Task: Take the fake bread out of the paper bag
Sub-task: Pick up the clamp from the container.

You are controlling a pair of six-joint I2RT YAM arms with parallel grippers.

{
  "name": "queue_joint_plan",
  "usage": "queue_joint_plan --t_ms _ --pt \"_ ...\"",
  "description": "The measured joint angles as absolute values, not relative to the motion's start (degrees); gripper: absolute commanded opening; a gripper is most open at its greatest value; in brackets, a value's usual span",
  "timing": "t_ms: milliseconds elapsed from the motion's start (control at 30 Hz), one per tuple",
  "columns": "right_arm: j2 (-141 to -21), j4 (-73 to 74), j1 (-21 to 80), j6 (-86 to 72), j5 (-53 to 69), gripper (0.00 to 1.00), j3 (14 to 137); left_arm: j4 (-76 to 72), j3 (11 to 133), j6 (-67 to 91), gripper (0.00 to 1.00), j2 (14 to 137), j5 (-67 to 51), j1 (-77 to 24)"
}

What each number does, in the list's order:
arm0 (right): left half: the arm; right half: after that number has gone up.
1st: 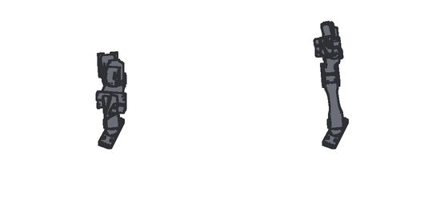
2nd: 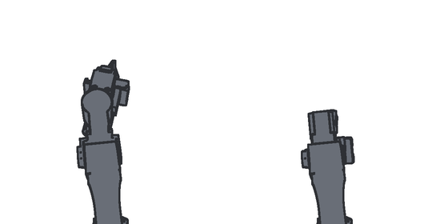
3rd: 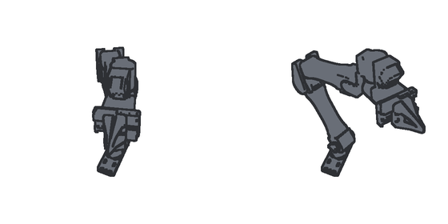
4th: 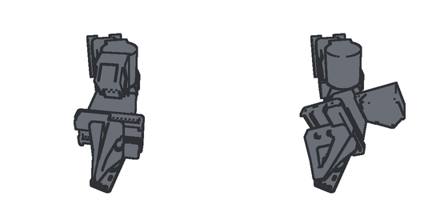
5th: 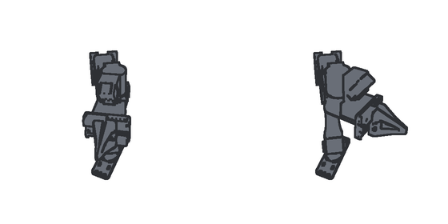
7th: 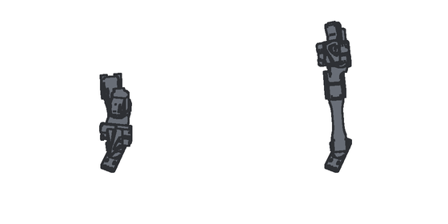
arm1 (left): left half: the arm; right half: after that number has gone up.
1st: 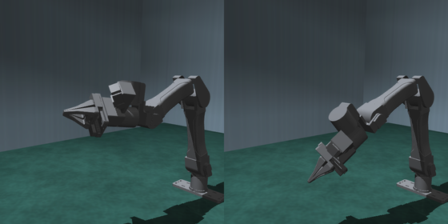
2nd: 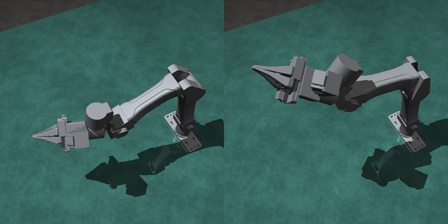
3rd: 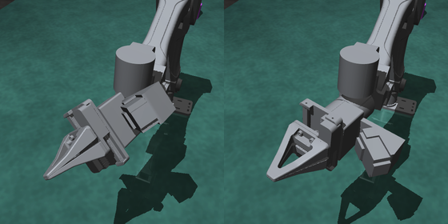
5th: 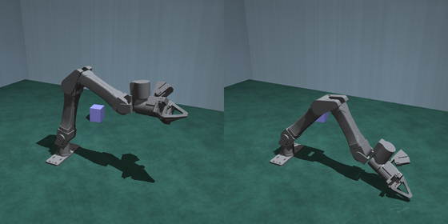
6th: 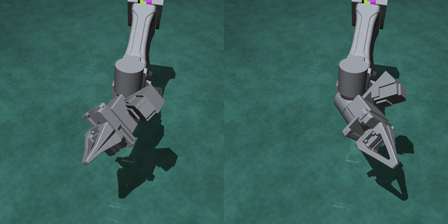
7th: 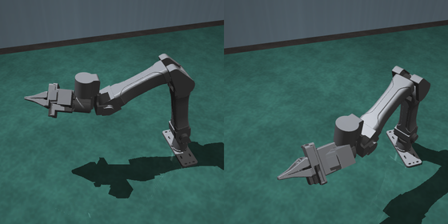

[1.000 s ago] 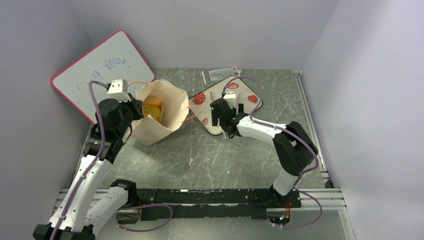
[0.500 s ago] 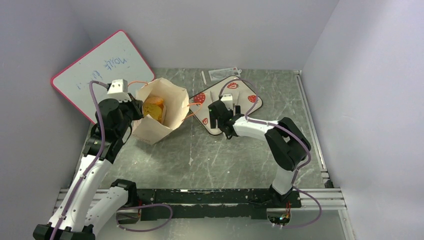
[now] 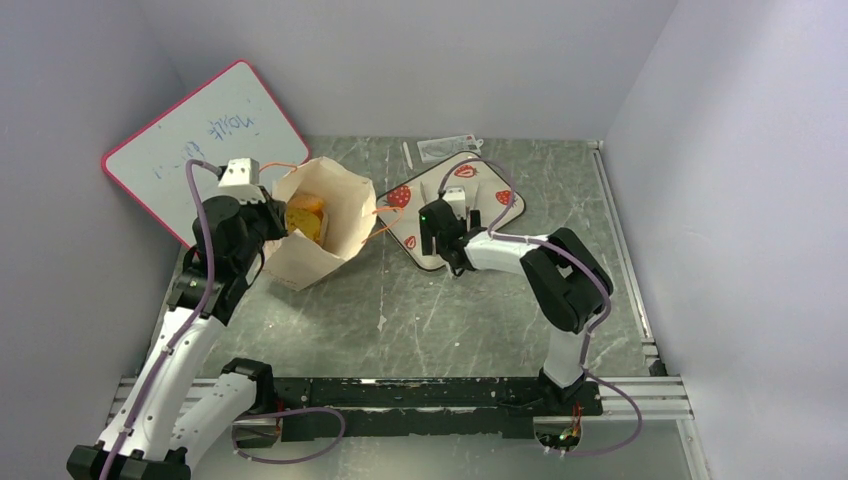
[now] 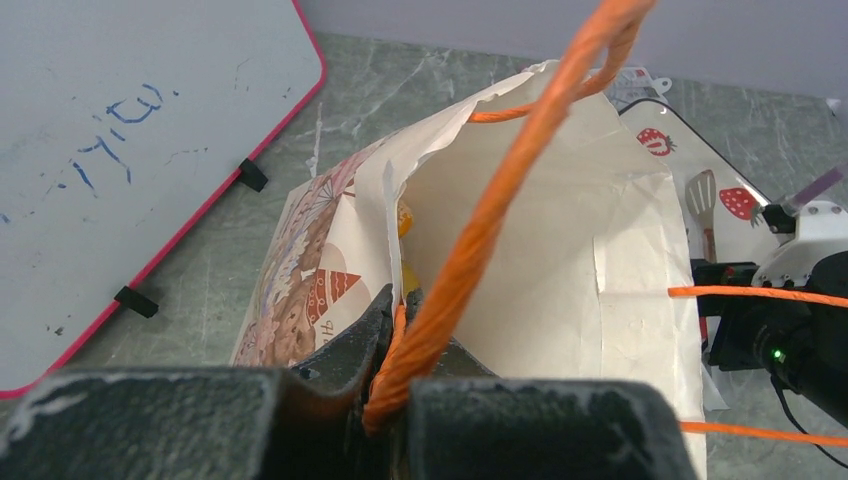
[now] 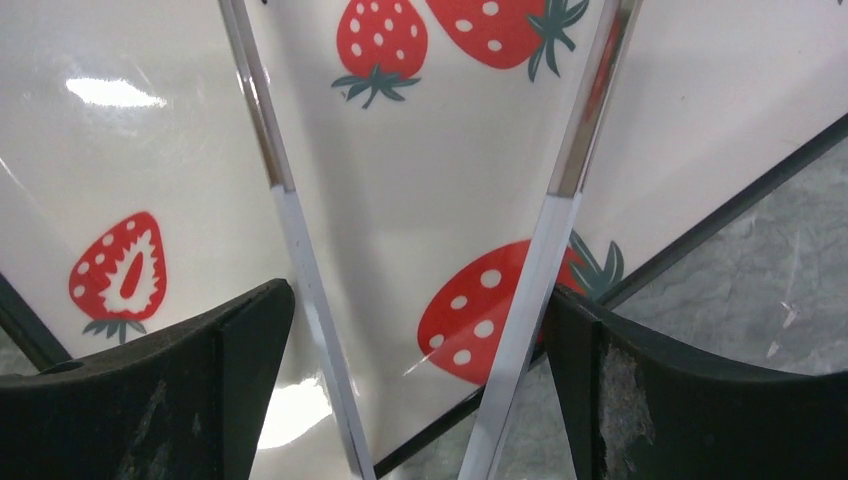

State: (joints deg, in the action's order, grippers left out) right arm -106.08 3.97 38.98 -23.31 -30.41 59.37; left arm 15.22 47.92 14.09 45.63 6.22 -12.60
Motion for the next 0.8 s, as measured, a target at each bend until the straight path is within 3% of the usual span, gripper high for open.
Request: queue_joint_plan --t_ms 267,533,800 --pt "-107.66 -0.21 37.56 -21.96 -29.15 0.91 59.68 14.15 47.79 12.19 0.07 46.72 5.26 -12.51" --pt "-108.40 -1.17 37.56 -21.30 -28.80 0.74 60.29 11.79 45.54 11.07 0.07 46.30 4.62 -12.29" --pt "-103.53 2.46 37.58 -22.09 -26.76 0.71 57.52 11.75 44.38 8.78 0.07 45.47 3.86 -12.19"
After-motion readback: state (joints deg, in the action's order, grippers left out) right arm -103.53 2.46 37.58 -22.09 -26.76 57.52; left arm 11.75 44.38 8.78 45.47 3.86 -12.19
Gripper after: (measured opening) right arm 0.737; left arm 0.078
